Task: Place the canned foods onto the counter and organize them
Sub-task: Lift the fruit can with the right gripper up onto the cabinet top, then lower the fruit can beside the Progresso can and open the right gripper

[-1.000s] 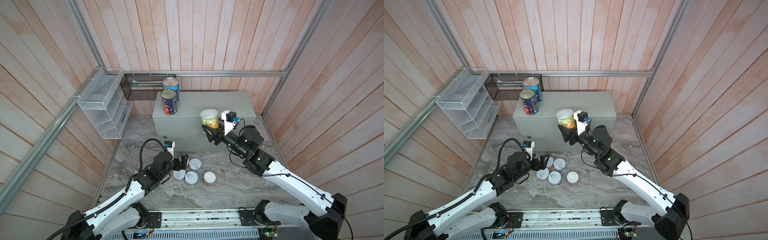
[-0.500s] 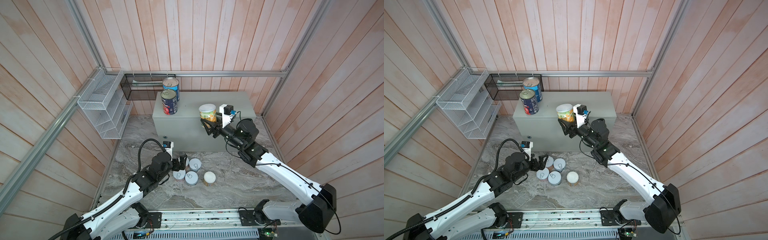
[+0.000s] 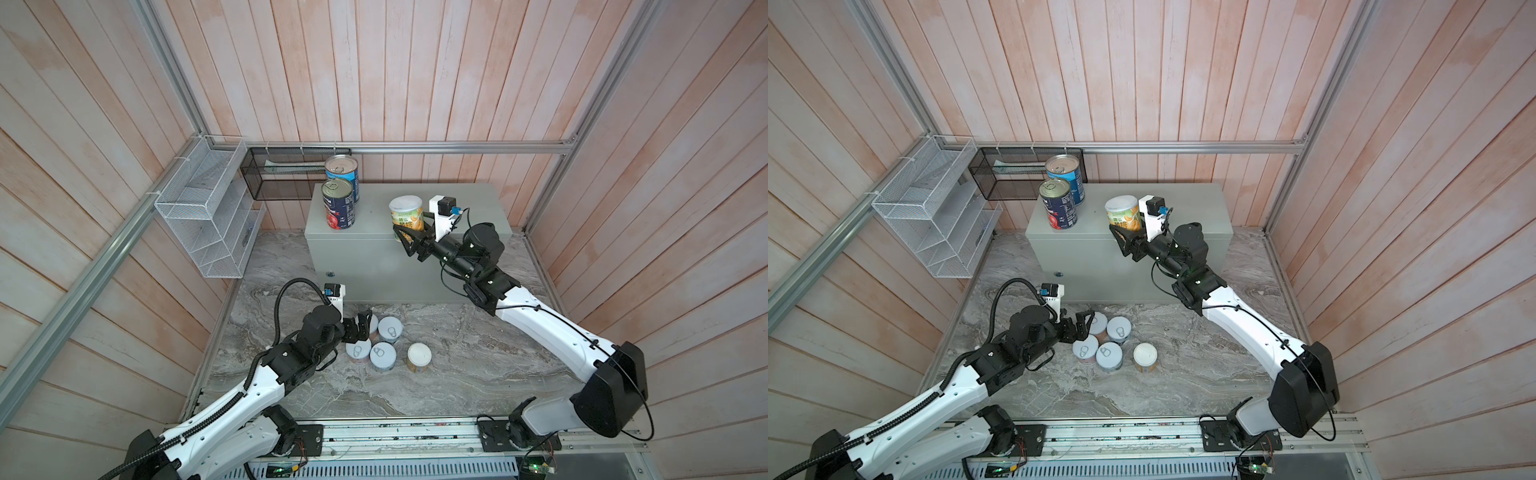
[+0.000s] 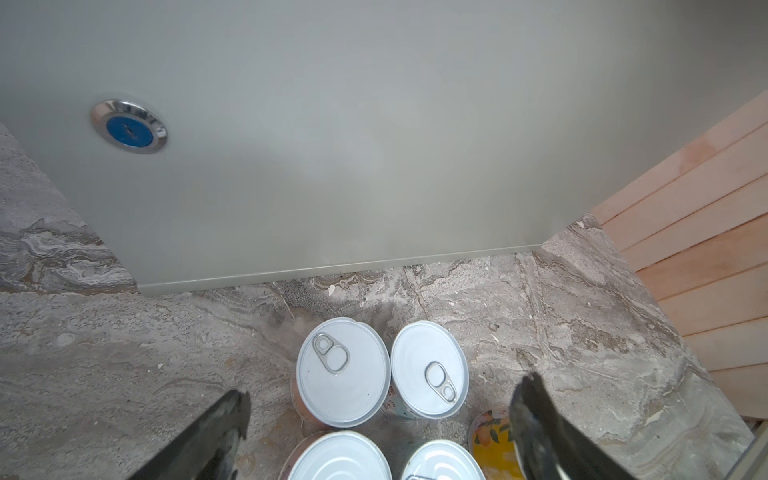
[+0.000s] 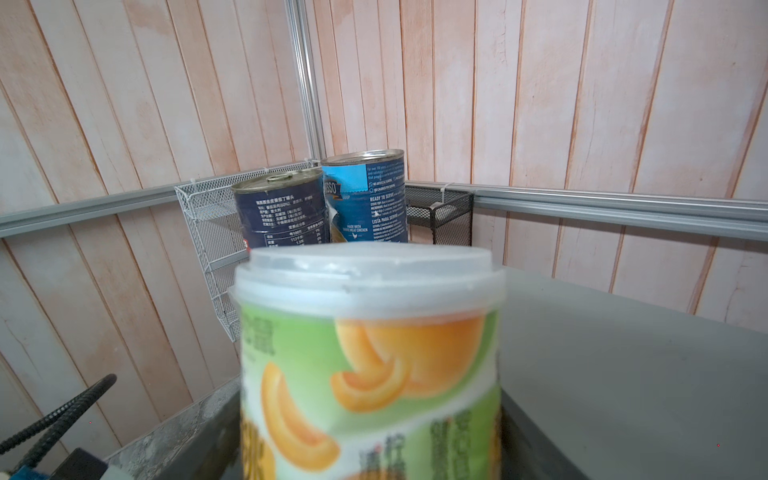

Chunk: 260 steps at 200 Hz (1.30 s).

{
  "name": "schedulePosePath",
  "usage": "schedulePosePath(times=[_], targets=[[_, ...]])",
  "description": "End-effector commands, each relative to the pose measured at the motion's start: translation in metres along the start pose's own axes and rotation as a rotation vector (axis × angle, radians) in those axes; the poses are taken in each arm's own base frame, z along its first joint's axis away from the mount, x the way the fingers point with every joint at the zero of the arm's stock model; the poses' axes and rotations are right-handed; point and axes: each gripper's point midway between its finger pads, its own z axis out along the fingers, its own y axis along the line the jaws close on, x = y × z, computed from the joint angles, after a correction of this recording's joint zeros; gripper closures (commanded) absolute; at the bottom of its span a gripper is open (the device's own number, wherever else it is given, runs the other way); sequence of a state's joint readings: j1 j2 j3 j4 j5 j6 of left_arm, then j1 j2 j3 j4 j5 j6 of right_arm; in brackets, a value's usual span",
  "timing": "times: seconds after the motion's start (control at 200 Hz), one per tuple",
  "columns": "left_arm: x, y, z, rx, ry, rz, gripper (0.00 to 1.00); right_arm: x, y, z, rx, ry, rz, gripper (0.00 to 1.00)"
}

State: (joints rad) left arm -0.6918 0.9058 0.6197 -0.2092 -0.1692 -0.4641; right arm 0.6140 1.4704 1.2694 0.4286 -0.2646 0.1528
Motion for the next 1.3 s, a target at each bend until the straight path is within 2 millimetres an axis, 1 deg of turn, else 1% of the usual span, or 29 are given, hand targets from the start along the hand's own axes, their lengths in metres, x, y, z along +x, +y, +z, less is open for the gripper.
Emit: schedulePosePath(times=[0.0, 0.15, 0.27, 0.52, 0.615, 0.725, 0.845, 1.14, 1.205, 1.295], targets=[[-0.002, 0.008, -0.004, -0.036, -0.008, -0.005, 0.00, -0.069, 0.010, 0.001, -0.050, -0.202, -0.074, 0.33], [-0.003, 0.011, -0.007, -0.049, -0.010, -0.007, 0.00, -0.071, 0.001, 0.018, -0.047, -0.207, -0.086, 0.33], [-0.003, 0.013, -0.011, -0.055, -0.010, -0.004, 0.00, -0.069, -0.008, 0.037, -0.044, -0.196, -0.098, 0.33], [-0.002, 0.016, -0.016, -0.066, -0.011, -0.006, 0.00, -0.058, -0.023, 0.079, -0.047, -0.167, -0.107, 0.33], [0.000, 0.018, -0.017, -0.072, -0.009, -0.007, 0.00, -0.056, -0.028, 0.092, -0.050, -0.166, -0.107, 0.33], [0.000, 0.020, -0.018, -0.080, -0.011, -0.006, 0.00, -0.050, -0.037, 0.105, -0.025, -0.163, -0.096, 0.33], [0.000, 0.020, -0.017, -0.082, -0.008, 0.000, 0.00, -0.045, -0.045, 0.116, -0.010, -0.151, -0.089, 0.33], [0.000, 0.020, -0.017, -0.086, -0.006, 0.002, 0.00, -0.028, -0.053, 0.134, -0.008, -0.112, -0.082, 0.33], [0.000, 0.020, -0.017, -0.083, -0.003, 0.001, 0.00, -0.026, -0.055, 0.136, -0.006, -0.101, -0.079, 0.31], [-0.001, 0.019, -0.017, -0.081, -0.004, -0.002, 0.00, -0.025, -0.056, 0.138, 0.000, -0.088, -0.069, 0.24]])
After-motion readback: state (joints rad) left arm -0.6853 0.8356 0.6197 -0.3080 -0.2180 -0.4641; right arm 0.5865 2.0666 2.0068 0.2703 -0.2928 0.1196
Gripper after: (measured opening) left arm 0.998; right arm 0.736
